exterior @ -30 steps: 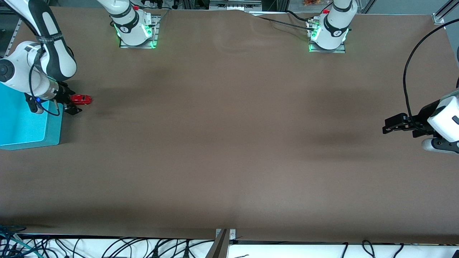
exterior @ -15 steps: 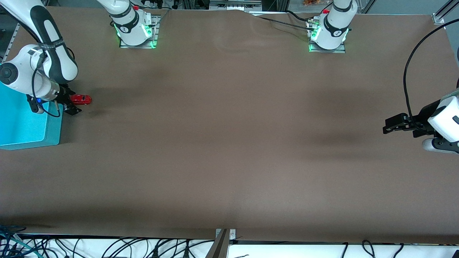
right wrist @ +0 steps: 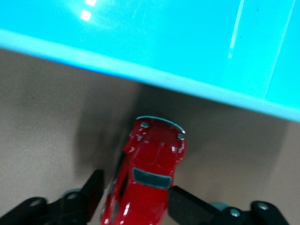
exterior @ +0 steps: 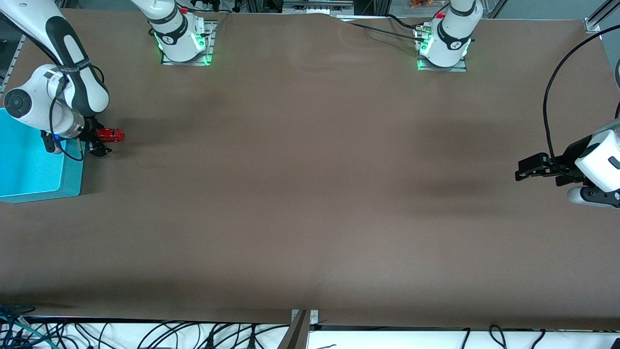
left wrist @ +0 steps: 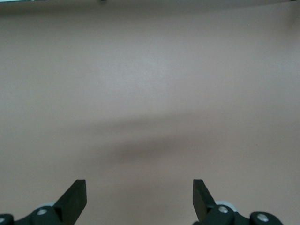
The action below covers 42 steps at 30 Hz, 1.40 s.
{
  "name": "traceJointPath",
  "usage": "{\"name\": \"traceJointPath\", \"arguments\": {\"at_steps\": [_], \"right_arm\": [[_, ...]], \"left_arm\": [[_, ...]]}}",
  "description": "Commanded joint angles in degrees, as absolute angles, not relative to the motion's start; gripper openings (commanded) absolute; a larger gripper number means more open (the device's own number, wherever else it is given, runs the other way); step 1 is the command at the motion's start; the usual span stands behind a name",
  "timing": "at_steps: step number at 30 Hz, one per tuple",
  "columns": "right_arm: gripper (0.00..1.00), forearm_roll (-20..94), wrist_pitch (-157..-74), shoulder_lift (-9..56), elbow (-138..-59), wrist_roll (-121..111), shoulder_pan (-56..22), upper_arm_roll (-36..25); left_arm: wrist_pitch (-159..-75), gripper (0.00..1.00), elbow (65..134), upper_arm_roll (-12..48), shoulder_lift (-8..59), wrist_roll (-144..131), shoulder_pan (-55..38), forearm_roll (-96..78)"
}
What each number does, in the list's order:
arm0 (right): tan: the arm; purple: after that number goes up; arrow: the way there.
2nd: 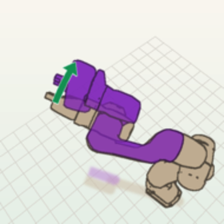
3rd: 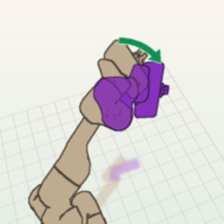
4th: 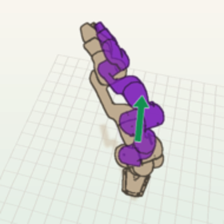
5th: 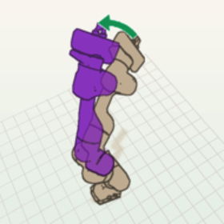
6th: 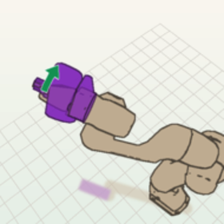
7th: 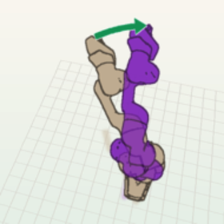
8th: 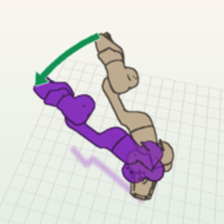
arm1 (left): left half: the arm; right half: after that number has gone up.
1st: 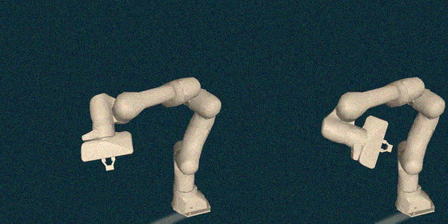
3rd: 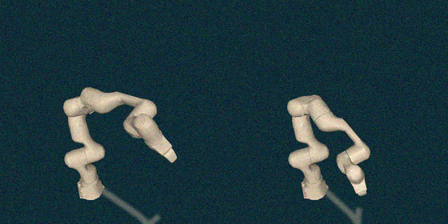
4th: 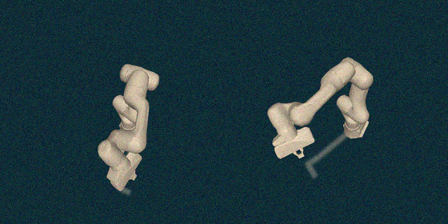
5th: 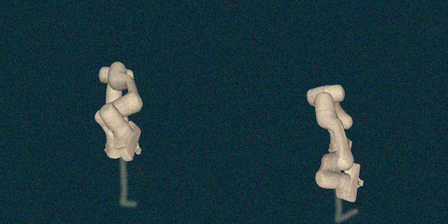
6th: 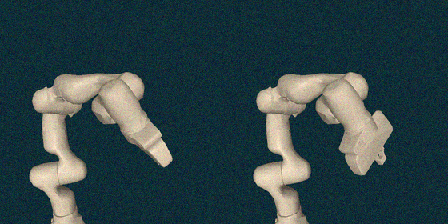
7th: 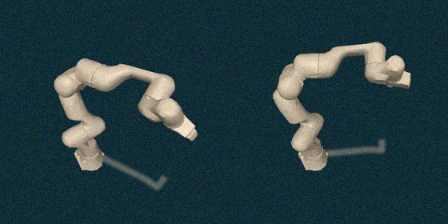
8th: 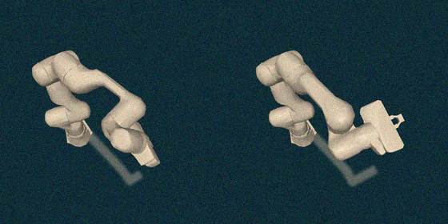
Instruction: Wind red beetle toy and store in blue box
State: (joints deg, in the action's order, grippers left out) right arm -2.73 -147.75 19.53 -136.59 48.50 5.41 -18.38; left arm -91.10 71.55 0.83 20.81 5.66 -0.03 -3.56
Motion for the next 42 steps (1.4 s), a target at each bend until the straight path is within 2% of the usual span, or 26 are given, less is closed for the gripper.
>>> {"name": "traceJointPath", "arguments": {"at_steps": [1, 7, 17, 42], "right_arm": [[0.33, -2.5, -149.5, 19.9, -137.2, 50.9, 5.6, -18.2], [0.00, -2.6, -149.2, 19.6, -137.3, 51.0, 5.6, -17.9], [0.00, -2.6, -147.7, 18.3, -137.2, 51.1, 5.4, -17.7], [0.00, -3.6, -137.2, 9.1, -136.8, 49.6, 5.2, -12.6]], "left_arm": [[-90.4, 1.00, 69.5, 0.6, 21.7, 6.2, -0.8, -2.7], [-90.4, 1.00, 69.5, 0.5, 21.7, 6.2, -0.8, -2.7], [-90.4, 1.00, 69.5, 0.1, 21.8, 6.6, 0.1, -2.7], [-90.4, 1.00, 69.5, 0.1, 21.8, 6.4, 0.1, -2.7]]}}
